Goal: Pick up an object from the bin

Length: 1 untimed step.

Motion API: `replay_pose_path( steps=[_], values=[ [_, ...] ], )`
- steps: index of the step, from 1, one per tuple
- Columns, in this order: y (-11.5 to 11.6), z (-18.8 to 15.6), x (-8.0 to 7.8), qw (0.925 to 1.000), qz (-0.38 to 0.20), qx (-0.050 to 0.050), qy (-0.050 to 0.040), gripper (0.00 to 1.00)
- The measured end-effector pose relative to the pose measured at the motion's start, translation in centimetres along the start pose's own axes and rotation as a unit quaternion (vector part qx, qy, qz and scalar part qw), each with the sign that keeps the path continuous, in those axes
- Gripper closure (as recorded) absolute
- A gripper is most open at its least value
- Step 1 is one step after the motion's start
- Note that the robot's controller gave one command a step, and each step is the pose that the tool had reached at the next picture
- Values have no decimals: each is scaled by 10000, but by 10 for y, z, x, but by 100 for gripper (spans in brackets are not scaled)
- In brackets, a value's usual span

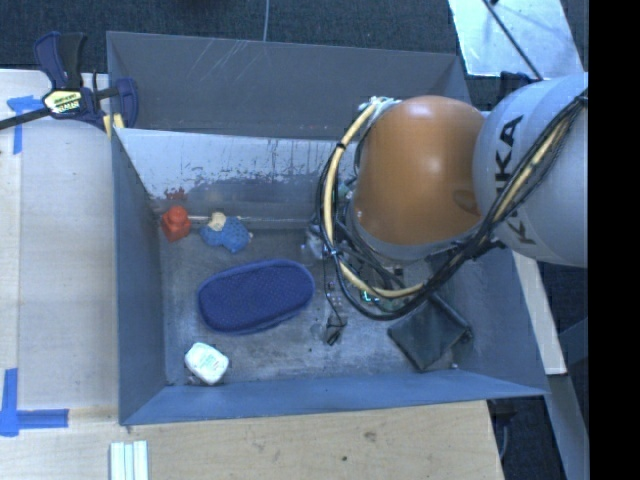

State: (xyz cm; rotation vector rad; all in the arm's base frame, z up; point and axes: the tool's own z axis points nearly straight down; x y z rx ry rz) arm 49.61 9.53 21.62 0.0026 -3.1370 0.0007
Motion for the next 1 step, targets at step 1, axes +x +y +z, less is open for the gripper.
replay_pose_path(
  steps=[1],
  values=[
    [29, 147, -45, 9968, 798, -5, -42, 0]
  ],
)
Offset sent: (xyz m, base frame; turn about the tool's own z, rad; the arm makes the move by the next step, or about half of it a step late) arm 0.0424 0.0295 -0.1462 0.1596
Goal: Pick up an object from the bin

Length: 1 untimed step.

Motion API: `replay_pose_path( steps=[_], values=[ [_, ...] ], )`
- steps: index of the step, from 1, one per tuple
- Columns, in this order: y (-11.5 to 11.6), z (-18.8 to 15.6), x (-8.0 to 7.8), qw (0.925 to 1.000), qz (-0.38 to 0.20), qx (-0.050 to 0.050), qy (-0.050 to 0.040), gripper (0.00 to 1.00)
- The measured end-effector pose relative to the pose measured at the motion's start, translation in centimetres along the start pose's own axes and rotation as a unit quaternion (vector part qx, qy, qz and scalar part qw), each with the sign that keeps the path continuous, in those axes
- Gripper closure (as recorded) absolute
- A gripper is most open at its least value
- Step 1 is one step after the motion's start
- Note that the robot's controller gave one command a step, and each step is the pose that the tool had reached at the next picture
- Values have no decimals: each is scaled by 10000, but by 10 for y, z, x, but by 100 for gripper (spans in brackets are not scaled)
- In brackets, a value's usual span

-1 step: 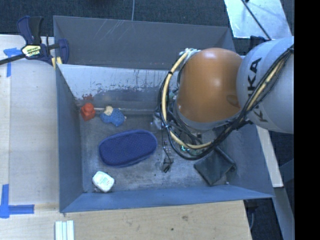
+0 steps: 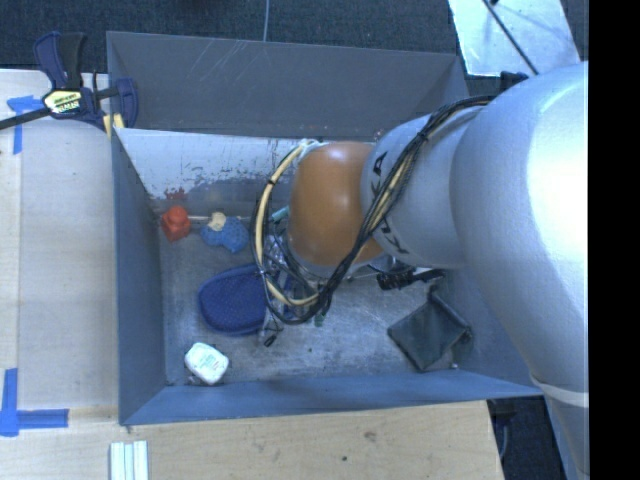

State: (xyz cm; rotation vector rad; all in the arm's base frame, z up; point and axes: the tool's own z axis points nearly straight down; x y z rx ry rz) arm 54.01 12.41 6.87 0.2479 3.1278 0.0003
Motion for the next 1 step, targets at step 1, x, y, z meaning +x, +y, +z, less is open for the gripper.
replay_pose_path(
  steps=[1],
  values=[
    [1, -6, -1, 10000, 2, -16, -20, 100]
  ],
)
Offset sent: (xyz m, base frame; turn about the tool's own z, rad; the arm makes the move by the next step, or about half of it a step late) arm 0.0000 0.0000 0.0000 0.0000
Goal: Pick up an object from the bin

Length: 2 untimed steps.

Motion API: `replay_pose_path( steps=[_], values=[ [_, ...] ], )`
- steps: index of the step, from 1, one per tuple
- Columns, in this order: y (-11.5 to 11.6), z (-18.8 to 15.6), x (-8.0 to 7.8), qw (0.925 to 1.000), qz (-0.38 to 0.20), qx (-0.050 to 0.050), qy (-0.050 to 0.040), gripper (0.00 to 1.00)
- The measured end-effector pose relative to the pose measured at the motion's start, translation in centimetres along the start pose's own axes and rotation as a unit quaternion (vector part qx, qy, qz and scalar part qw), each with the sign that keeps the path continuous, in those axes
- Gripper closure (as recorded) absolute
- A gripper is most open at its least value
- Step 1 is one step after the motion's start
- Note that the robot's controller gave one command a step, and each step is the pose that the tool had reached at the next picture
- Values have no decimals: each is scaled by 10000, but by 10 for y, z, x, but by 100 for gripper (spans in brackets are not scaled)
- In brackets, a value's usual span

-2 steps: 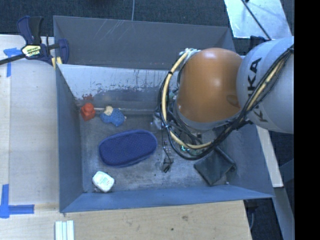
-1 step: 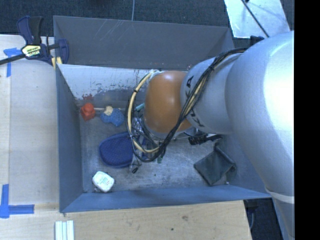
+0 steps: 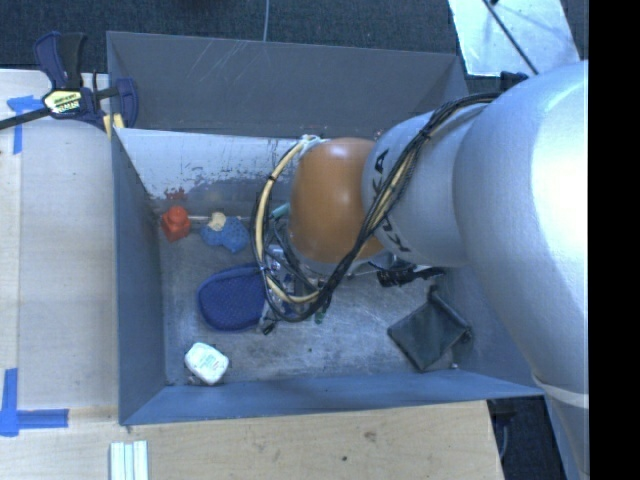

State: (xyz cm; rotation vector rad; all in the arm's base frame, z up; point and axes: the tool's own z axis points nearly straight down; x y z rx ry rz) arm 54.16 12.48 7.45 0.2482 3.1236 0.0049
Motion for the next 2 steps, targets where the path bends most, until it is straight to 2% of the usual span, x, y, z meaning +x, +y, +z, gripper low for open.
replay_pose_path(
  steps=[1, 2],
  values=[
    [10, -117, -5, 9998, 183, -2, -12, 100],
    [28, -203, -35, 9926, -1214, 0, -8, 100]
  ],
)
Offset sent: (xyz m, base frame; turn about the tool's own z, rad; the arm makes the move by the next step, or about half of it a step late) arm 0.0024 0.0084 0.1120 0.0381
